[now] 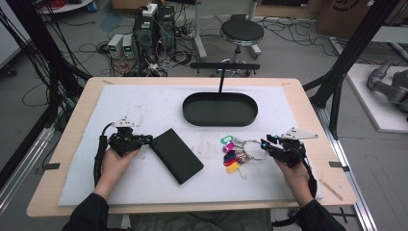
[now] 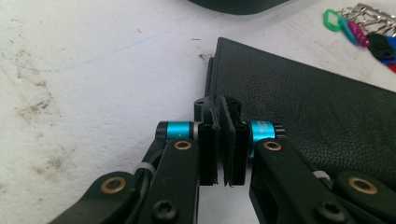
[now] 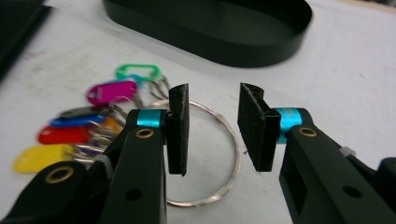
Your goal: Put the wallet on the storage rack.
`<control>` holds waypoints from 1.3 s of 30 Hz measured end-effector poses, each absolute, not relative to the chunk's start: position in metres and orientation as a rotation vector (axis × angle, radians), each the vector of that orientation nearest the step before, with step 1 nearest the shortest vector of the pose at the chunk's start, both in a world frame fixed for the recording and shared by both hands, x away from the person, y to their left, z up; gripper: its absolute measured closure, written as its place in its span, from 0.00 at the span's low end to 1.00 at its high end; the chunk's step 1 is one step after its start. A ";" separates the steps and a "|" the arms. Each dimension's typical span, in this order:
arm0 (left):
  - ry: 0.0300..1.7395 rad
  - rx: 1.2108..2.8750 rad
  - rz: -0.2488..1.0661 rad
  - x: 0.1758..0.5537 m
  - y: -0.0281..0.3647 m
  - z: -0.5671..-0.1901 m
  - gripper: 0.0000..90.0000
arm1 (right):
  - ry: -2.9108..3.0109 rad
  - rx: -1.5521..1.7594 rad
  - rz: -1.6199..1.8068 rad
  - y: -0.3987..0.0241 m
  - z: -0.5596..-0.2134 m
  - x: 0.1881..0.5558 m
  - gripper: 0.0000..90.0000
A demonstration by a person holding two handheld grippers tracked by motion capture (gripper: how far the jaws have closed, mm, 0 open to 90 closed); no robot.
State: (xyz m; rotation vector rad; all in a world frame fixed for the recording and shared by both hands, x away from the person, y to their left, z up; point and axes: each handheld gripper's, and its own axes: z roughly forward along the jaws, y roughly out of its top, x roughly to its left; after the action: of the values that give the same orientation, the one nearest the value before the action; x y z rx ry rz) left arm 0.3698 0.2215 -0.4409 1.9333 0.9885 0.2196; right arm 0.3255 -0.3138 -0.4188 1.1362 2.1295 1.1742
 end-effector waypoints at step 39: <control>1.060 1.870 0.194 0.352 0.218 -0.439 0.97 | 2.533 0.425 1.231 -0.110 -0.446 0.261 0.50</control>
State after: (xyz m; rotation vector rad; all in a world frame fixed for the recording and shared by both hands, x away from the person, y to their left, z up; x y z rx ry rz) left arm 0.3518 0.2182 -0.4394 1.8697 1.0601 0.1941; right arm 0.2607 -0.1096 -0.4457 0.4248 2.5335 1.2310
